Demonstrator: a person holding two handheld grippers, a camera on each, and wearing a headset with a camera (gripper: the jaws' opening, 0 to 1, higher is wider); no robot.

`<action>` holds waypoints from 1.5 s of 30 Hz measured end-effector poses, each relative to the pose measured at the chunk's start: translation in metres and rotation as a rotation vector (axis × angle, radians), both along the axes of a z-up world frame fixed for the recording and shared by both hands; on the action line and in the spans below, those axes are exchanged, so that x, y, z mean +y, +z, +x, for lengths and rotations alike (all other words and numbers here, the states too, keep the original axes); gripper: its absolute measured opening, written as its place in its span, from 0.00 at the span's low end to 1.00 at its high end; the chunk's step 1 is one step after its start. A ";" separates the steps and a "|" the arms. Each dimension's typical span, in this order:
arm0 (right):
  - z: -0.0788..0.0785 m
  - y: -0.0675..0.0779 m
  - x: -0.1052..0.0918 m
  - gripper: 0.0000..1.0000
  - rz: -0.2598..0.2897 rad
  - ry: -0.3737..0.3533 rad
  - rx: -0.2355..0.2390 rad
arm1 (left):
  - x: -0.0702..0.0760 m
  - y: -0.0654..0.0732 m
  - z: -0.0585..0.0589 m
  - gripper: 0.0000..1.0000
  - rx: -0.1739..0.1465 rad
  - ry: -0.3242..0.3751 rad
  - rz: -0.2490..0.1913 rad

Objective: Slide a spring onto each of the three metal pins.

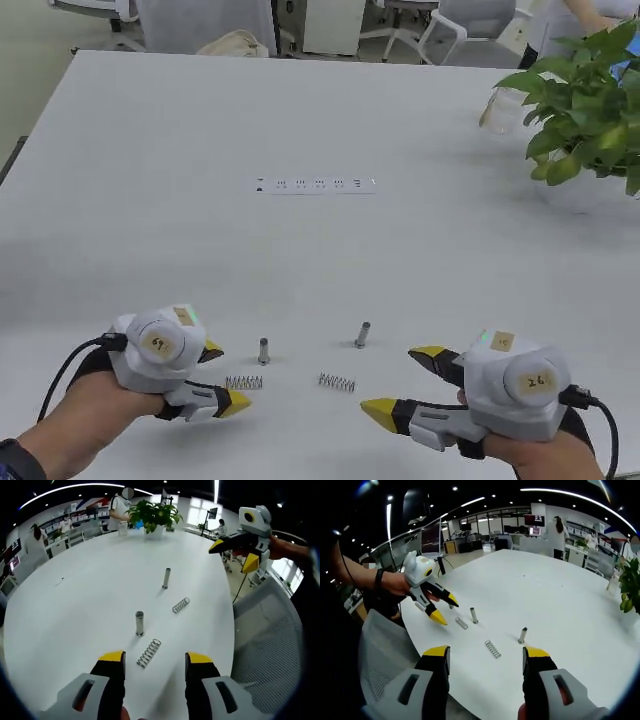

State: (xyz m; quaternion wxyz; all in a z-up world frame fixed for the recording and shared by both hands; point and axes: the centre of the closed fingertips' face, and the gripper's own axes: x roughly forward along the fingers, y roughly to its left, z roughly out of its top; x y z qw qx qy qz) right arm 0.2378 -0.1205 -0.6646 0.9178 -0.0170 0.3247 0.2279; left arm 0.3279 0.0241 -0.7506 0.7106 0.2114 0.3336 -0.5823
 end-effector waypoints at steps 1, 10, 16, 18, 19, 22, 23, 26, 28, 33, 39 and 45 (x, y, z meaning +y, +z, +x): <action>0.000 -0.001 0.000 0.57 0.000 0.000 0.001 | 0.000 -0.003 0.000 0.41 0.003 -0.002 0.006; -0.001 -0.005 0.002 0.57 0.008 0.003 0.016 | -0.006 -0.026 -0.003 0.34 0.055 0.008 0.028; -0.002 -0.007 0.004 0.56 0.012 0.014 0.027 | -0.006 -0.036 -0.006 0.28 0.056 -0.005 0.057; -0.002 -0.007 0.004 0.56 0.011 0.014 0.026 | -0.005 -0.039 -0.006 0.26 0.054 -0.005 0.067; -0.002 -0.007 0.003 0.56 0.011 0.014 0.026 | -0.005 -0.039 -0.006 0.25 0.048 -0.004 0.065; -0.001 -0.006 0.003 0.56 0.014 0.010 0.024 | -0.004 -0.039 -0.004 0.17 0.032 0.014 0.060; -0.001 -0.006 0.003 0.56 0.015 0.011 0.024 | -0.004 -0.039 -0.003 0.14 0.035 0.025 0.056; -0.001 -0.006 0.004 0.56 0.013 0.018 0.023 | -0.003 -0.041 0.002 0.05 0.017 0.044 0.064; 0.000 -0.005 0.005 0.56 0.014 0.019 0.021 | -0.003 -0.040 0.001 0.03 0.015 0.051 0.064; 0.000 -0.003 0.006 0.55 0.018 0.020 0.014 | 0.000 -0.038 -0.011 0.03 0.036 0.033 0.062; -0.002 -0.002 0.006 0.55 0.019 0.022 0.013 | 0.005 -0.027 -0.013 0.03 0.024 0.041 0.044; -0.004 -0.003 0.007 0.55 0.030 0.025 0.013 | 0.009 -0.012 -0.015 0.03 -0.001 0.046 0.017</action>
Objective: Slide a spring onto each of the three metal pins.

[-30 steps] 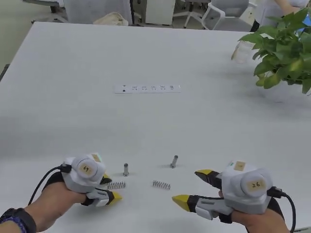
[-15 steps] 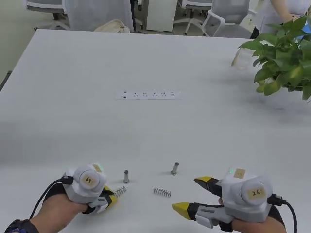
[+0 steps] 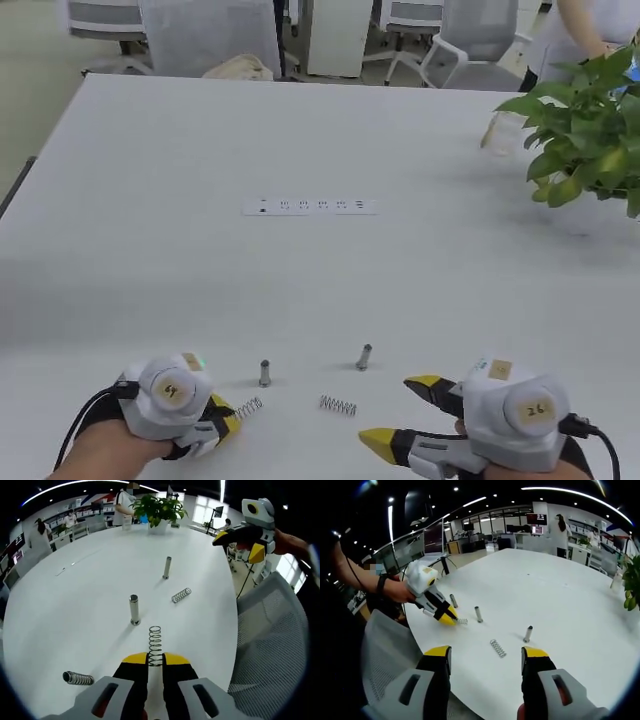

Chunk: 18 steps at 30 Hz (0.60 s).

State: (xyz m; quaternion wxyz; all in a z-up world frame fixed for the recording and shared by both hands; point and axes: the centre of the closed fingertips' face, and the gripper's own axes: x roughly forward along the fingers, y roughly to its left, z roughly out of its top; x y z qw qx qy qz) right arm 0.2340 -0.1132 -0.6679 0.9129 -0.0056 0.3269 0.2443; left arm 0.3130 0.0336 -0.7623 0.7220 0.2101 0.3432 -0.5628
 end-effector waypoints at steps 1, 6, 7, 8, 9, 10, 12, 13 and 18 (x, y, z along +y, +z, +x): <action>0.000 0.000 0.000 0.55 0.001 0.001 0.000 | 0.001 0.002 0.000 0.03 -0.004 0.000 -0.003; -0.001 0.000 0.003 0.54 0.008 0.010 -0.001 | 0.003 0.021 -0.003 0.03 -0.039 0.020 -0.039; -0.001 0.001 0.005 0.54 0.014 0.014 -0.003 | 0.004 0.023 -0.005 0.03 -0.043 0.021 -0.044; -0.001 0.002 0.006 0.54 0.019 0.017 -0.004 | 0.005 0.025 -0.005 0.03 -0.049 0.022 -0.046; -0.001 0.003 0.008 0.54 0.024 0.023 -0.007 | 0.006 0.028 -0.007 0.03 -0.057 0.022 -0.050; 0.000 0.003 0.009 0.54 0.026 0.027 -0.008 | 0.006 0.031 -0.008 0.03 -0.058 0.021 -0.054; -0.001 0.004 0.012 0.54 0.029 0.038 -0.007 | 0.007 0.038 -0.011 0.03 -0.073 0.022 -0.064; -0.001 0.004 0.014 0.54 0.030 0.045 -0.008 | 0.008 0.041 -0.013 0.03 -0.079 0.020 -0.069; -0.002 0.003 0.021 0.54 0.034 0.073 -0.003 | 0.007 0.059 -0.022 0.03 -0.113 0.006 -0.090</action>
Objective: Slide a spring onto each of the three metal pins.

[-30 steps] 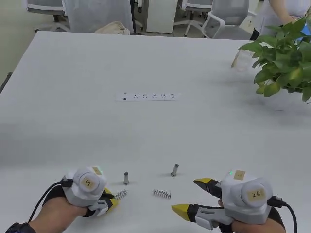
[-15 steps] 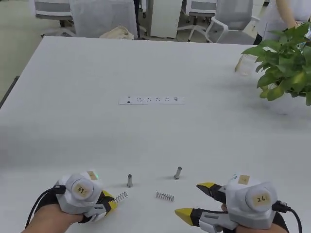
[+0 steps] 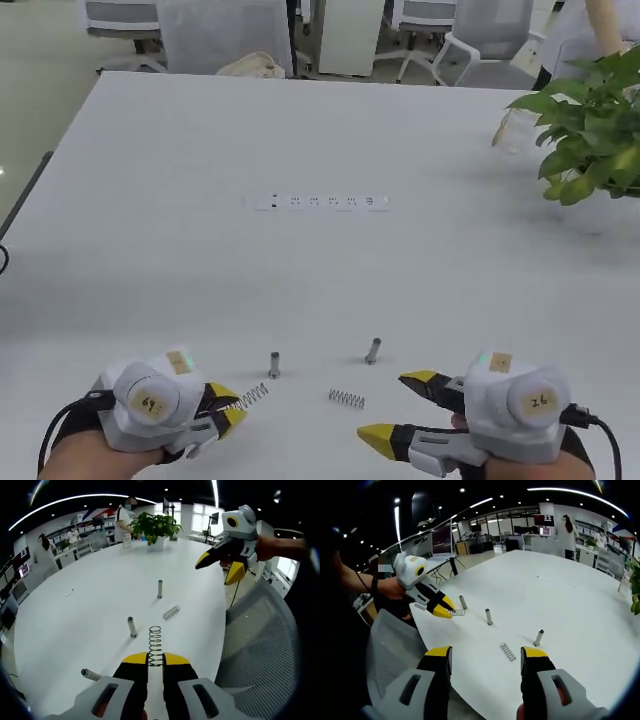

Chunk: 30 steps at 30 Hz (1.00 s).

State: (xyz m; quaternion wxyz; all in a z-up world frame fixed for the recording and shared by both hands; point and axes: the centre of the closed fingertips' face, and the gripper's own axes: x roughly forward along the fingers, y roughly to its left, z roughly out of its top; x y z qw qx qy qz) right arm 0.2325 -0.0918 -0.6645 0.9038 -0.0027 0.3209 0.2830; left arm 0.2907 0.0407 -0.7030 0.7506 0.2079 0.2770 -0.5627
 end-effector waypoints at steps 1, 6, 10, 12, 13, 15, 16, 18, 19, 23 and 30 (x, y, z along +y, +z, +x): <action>0.000 0.000 0.002 0.54 0.000 0.007 0.001 | 0.000 0.003 -0.001 0.03 -0.005 -0.001 -0.004; 0.001 -0.002 0.010 0.53 0.004 0.037 0.005 | -0.002 0.018 -0.010 0.03 -0.031 -0.014 -0.020; 0.002 -0.001 0.020 0.52 0.014 0.069 0.006 | -0.003 0.026 -0.016 0.03 -0.046 -0.021 -0.030; 0.002 -0.001 0.023 0.52 0.014 0.081 0.005 | -0.003 0.029 -0.020 0.03 -0.050 -0.024 -0.034; 0.002 -0.001 0.026 0.52 0.018 0.092 0.007 | -0.003 0.030 -0.022 0.03 -0.051 -0.025 -0.035; 0.001 -0.002 0.030 0.52 0.022 0.106 0.008 | -0.004 0.030 -0.025 0.03 -0.048 -0.029 -0.037; 0.001 -0.001 0.032 0.52 0.025 0.114 0.009 | -0.004 0.031 -0.027 0.03 -0.048 -0.032 -0.037; -0.001 0.000 0.038 0.52 0.033 0.133 0.009 | -0.005 0.032 -0.031 0.03 -0.051 -0.041 -0.036; -0.001 0.000 0.040 0.51 0.034 0.138 0.009 | -0.005 0.033 -0.032 0.03 -0.052 -0.043 -0.037; -0.002 -0.003 0.047 0.50 0.038 0.155 0.019 | -0.010 0.036 -0.039 0.03 -0.052 -0.056 -0.046; -0.006 -0.002 0.060 0.48 0.068 0.191 0.029 | -0.019 0.036 -0.054 0.03 -0.055 -0.099 -0.047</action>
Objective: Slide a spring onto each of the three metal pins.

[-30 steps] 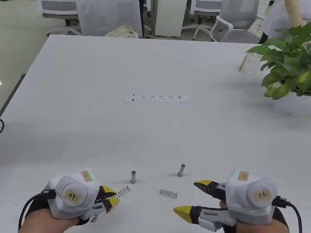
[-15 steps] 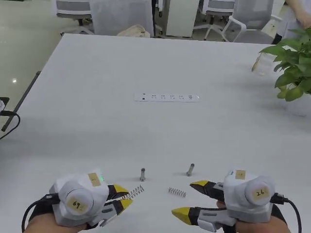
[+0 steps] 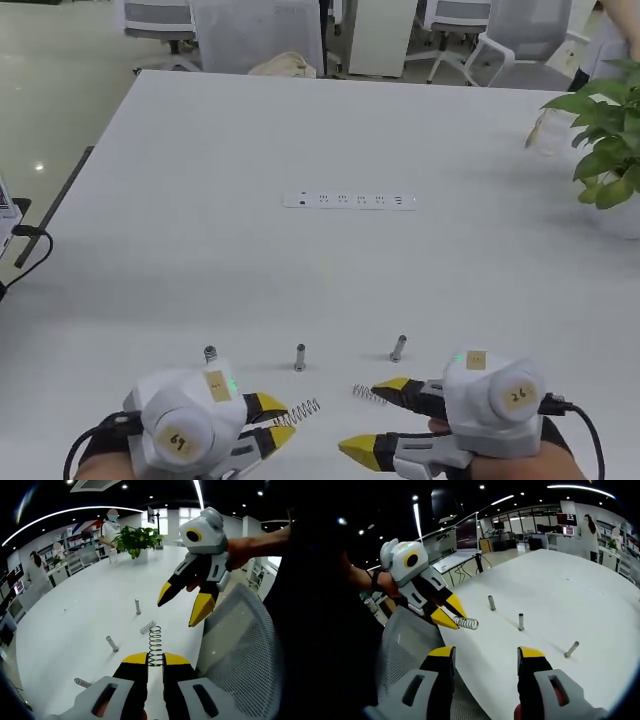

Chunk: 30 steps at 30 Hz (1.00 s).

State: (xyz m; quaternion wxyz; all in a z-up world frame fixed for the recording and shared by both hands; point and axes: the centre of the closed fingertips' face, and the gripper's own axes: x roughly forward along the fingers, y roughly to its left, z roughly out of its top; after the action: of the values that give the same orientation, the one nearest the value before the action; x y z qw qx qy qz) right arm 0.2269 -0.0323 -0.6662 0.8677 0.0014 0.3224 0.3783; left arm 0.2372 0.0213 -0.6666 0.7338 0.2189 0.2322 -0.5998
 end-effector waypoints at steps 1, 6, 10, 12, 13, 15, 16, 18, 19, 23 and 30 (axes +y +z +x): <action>0.000 0.000 0.001 0.47 0.000 0.004 -0.001 | -0.002 0.000 -0.002 0.03 0.001 -0.006 -0.001; -0.002 0.003 0.009 0.42 0.033 0.032 0.003 | -0.009 0.003 -0.011 0.03 -0.010 -0.046 0.000; -0.007 0.004 0.017 0.37 0.062 0.067 0.020 | -0.015 0.007 -0.016 0.03 -0.020 -0.076 -0.005; -0.009 0.005 0.021 0.34 0.085 0.077 0.034 | -0.017 0.008 -0.019 0.03 -0.030 -0.097 -0.001; -0.011 0.005 0.023 0.32 0.097 0.082 0.041 | -0.017 0.009 -0.020 0.03 -0.036 -0.107 0.003; -0.012 0.006 0.025 0.25 0.113 0.097 0.043 | -0.019 0.009 -0.023 0.03 -0.043 -0.128 0.009; -0.012 0.008 0.027 0.24 0.123 0.099 0.037 | -0.019 0.009 -0.024 0.03 -0.047 -0.137 0.012; -0.013 0.014 0.030 0.21 0.169 0.100 0.047 | -0.020 0.009 -0.025 0.03 -0.053 -0.152 0.019; -0.013 0.014 0.030 0.19 0.173 0.101 0.050 | -0.020 0.008 -0.025 0.03 -0.054 -0.154 0.021; -0.012 0.015 0.029 0.13 0.163 0.104 0.046 | -0.020 0.008 -0.026 0.03 -0.057 -0.167 0.029; -0.013 0.018 0.029 0.12 0.170 0.122 0.049 | -0.021 0.009 -0.025 0.03 -0.074 -0.185 0.041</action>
State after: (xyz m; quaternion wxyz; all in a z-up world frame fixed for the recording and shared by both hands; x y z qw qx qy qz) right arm 0.2139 -0.0034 -0.6481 0.8316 0.0646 0.3100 0.4562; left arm 0.2124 -0.0001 -0.6580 0.6788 0.2761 0.1959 -0.6516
